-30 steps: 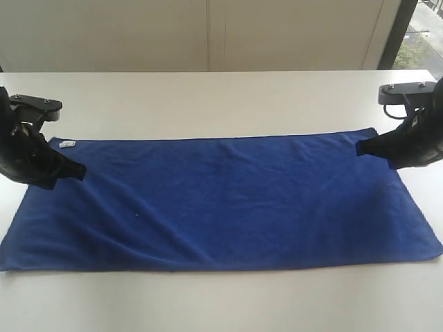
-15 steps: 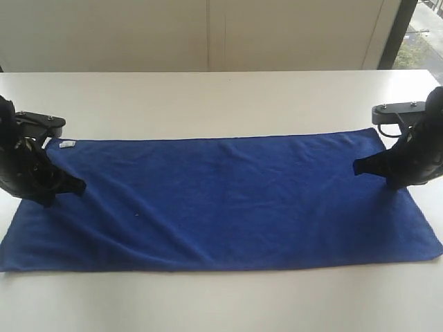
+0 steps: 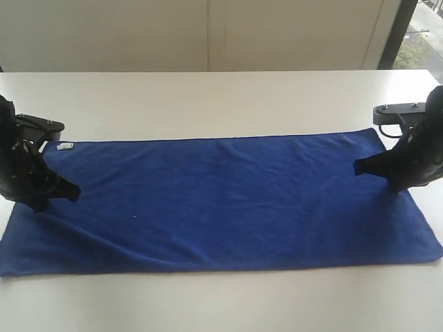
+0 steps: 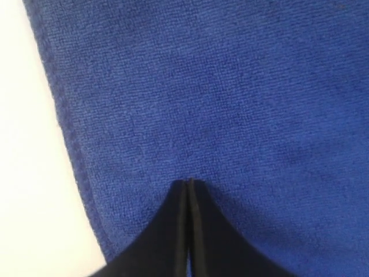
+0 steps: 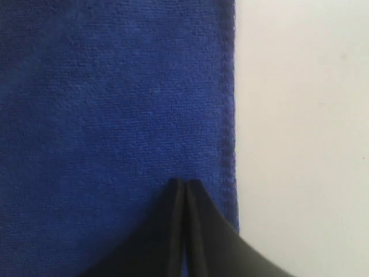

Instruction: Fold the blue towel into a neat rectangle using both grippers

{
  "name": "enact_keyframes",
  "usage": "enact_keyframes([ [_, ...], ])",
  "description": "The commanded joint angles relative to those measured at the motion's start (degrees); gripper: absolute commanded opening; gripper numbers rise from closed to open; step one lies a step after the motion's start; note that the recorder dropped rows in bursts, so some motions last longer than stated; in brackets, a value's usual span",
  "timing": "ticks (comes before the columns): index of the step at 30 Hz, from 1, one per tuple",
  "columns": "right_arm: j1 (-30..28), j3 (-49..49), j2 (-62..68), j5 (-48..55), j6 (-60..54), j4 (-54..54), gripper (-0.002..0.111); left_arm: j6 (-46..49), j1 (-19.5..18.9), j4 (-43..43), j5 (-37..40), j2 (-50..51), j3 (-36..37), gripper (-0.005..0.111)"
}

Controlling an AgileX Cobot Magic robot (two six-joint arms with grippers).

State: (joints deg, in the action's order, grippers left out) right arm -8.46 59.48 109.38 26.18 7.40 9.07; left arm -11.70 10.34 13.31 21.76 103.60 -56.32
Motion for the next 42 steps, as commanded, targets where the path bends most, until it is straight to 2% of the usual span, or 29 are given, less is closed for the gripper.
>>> enact_keyframes([
  [1, -0.09, -0.14, -3.76, 0.11, 0.36, -0.2, 0.0, -0.05, 0.11, 0.88, 2.92, -2.17, -0.11, 0.0],
  [11, 1.18, -1.16, -10.5, 7.17, -1.09, -2.49, 0.0, -0.05, 0.11, -0.21, 6.39, -9.02, -0.48, 0.0],
  [20, 3.31, -6.77, -8.0, 4.81, -1.92, -3.56, 0.0, 0.09, 0.11, -3.9, 9.09, -9.02, 3.11, 0.0],
  [42, 3.31, -6.9, -3.64, 6.06, -1.23, -3.08, 0.0, 3.73, 0.11, -4.08, 13.57, -8.9, 8.54, 0.0],
])
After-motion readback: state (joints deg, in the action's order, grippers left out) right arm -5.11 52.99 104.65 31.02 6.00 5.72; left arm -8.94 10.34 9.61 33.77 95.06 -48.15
